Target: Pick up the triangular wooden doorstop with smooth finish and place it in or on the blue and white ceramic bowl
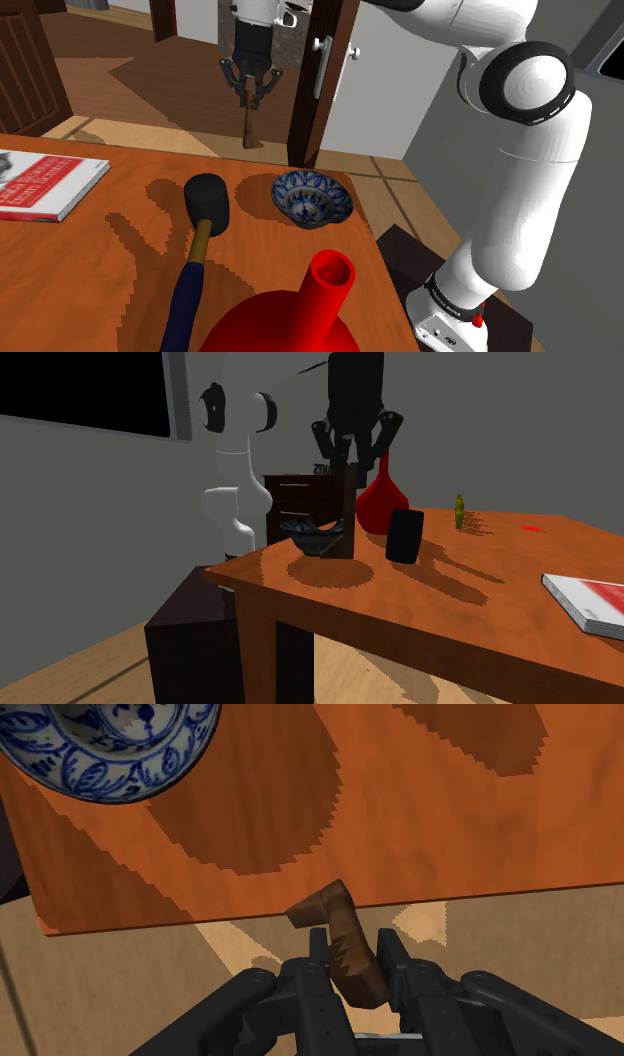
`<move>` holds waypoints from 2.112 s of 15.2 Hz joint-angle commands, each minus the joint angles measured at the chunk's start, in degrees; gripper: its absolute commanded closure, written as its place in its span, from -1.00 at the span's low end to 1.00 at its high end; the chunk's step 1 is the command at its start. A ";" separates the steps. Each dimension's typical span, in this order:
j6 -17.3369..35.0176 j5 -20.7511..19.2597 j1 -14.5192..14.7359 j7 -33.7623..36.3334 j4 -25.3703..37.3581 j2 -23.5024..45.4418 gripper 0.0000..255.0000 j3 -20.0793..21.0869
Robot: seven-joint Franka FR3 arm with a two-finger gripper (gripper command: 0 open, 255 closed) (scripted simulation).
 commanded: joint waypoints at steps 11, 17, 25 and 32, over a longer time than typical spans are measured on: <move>-13.07 -2.53 3.37 0.52 19.02 6.17 1.00 -0.04; -14.59 -1.19 2.71 1.24 16.58 2.06 1.00 0.65; -10.42 7.72 -1.39 1.54 -7.12 -19.09 1.00 1.43; -12.34 13.78 -0.86 1.88 -18.24 -33.44 1.00 0.58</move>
